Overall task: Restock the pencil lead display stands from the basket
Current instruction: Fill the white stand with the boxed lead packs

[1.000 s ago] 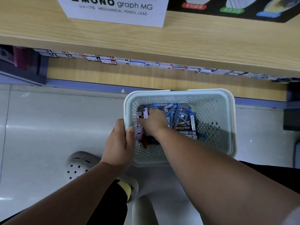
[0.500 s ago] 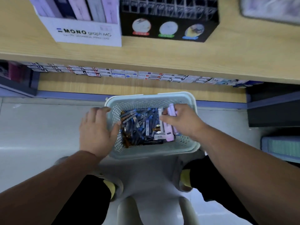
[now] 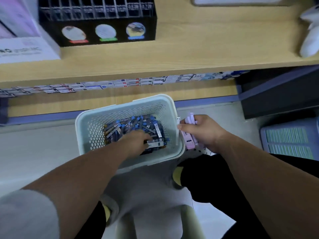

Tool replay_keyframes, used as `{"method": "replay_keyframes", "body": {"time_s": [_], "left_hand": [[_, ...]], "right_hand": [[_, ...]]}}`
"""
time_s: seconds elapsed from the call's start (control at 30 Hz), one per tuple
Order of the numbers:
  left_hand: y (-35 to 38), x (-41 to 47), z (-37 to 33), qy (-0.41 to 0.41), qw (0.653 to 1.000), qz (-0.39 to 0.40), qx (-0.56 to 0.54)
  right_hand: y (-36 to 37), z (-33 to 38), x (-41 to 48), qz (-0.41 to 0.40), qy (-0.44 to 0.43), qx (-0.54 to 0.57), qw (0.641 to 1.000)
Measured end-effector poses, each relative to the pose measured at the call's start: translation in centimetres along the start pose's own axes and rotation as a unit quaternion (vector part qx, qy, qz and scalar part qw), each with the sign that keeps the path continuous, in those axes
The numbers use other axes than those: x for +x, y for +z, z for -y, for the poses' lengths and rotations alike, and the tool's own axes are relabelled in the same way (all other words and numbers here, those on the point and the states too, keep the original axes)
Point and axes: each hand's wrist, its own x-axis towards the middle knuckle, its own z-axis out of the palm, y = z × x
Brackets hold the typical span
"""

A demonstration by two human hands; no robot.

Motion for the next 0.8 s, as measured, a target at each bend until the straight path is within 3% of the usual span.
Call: {"method": "replay_keyframes", "body": {"time_s": [0.1,0.27,0.53,0.6,0.67,0.8], "left_hand": [[1.4,2.3,-0.1,0.038,0.998,0.011,0.045],[2.3,4.3,-0.5,0.017,0.995,0.004,0.103],[2.5,4.2,-0.9,0.004,0.999,-0.030,0.034],[2.4,3.9,-1.2,0.002,0.998,-0.057,-0.006],[1.7,3.4,-1.4,-0.025,0.988,-0.093,-0.120],[-1.8,1.1,-1.1,-0.098,0.937,-0.052,-0.331]], "right_hand": [[0.6,-1.2,0.4,0.001,0.009,0.018,1.000],[1.2,-2.1,0.7,-0.020,0.007,0.058,0.998],[1.3,-1.7,0.4,-0.027,-0.003,0.067,0.997],[1.3,-1.6,0.3,-0.028,-0.007,0.070,0.997],[1.3,-1.8,0.4,-0.030,-0.010,0.067,0.997],[1.1,-1.5,0.3,-0.029,-0.012,0.025,0.999]]}}
